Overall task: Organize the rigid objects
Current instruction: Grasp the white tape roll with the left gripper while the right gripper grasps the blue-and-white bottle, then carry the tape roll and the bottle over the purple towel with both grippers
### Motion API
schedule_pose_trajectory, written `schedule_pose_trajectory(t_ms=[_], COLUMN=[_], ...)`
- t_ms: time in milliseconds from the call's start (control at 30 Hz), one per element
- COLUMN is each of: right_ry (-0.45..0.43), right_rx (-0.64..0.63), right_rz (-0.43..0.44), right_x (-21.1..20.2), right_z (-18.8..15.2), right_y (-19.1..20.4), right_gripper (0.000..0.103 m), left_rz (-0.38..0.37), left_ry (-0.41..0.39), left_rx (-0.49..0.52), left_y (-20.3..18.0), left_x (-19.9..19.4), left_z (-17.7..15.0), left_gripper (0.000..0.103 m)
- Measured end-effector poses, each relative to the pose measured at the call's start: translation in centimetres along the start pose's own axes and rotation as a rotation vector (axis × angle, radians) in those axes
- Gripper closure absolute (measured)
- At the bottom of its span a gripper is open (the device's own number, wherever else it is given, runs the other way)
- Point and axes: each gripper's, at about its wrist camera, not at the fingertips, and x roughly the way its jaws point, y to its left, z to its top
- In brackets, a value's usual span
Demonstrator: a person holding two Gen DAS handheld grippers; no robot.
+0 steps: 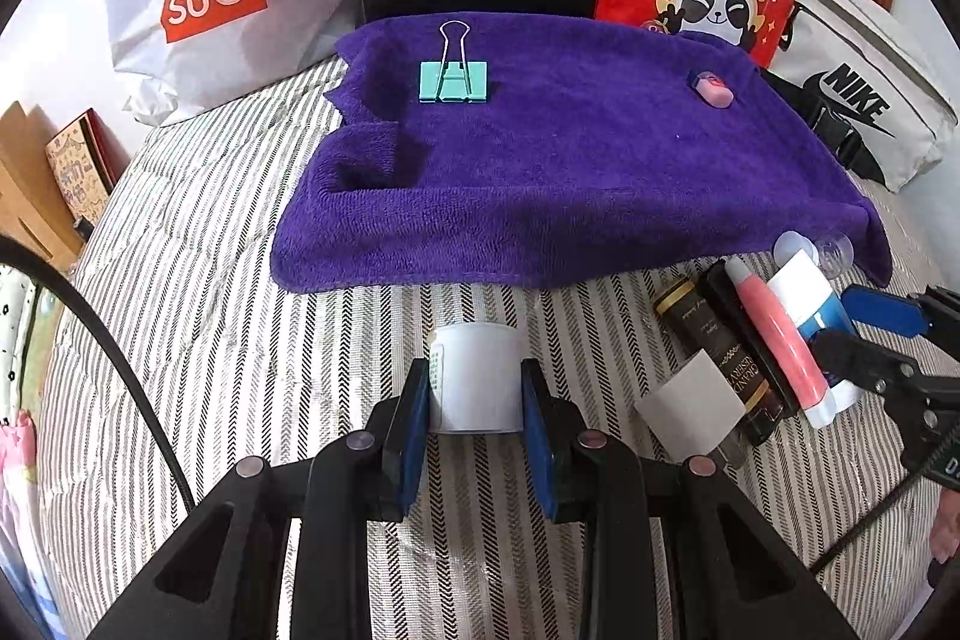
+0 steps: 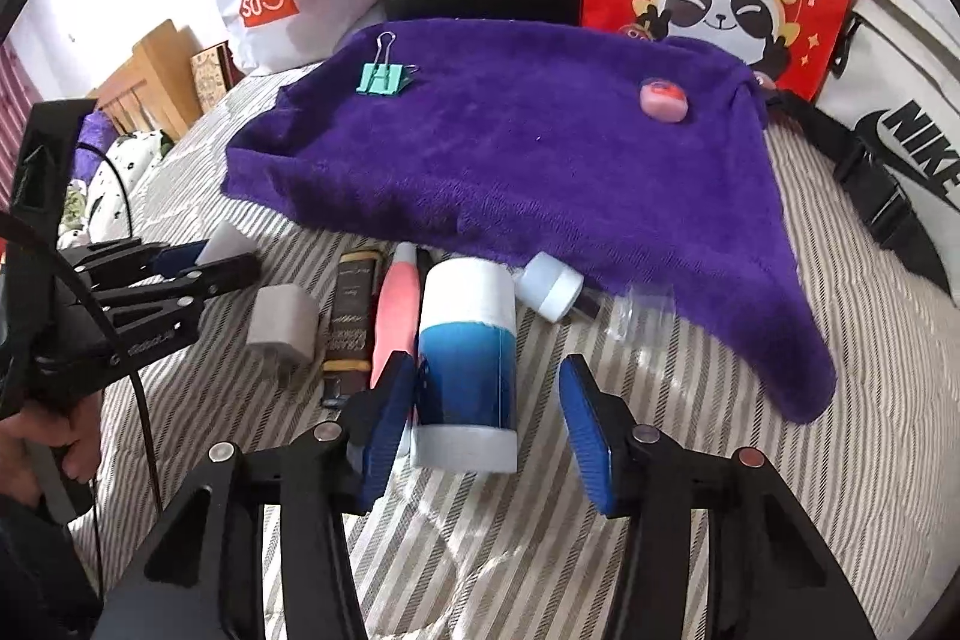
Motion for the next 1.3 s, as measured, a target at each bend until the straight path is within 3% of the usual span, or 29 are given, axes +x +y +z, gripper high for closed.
schedule_pose_trajectory(t_ms=[133,167,300,833,1300], right_ry=[0.036,0.011,0.004,0.016,-0.017], right_rx=[-0.011,-0.012,0.002,-0.040,0.026], right_rz=[-0.001,-0.009,0.019,-0.082,0.035], right_x=[1.3,1.2,1.3,1.0,-0.8], right_z=[0.0,-0.1,-0.4,-2.5,-2.6], right_y=[0.4,0.6,0.7,1.2,0.3], right_gripper=[0.054,0.054,0.067,0.067,0.067], left_rz=[0.007,0.005,0.002,-0.056,-0.080], left_ry=[-0.004,-0.005,-0.009,-0.033,-0.025], left_rx=[0.002,0.002,0.003,-0.012,-0.031], left_y=[-0.1,-0.1,-0.1,0.9,1.0], left_x=[-0.1,-0.1,-0.2,-0.5,-0.6], left_z=[-0.1,-0.1,-0.1,-0.6,-0.1], left_gripper=[0.075,0.075,0.075,0.076,0.076])
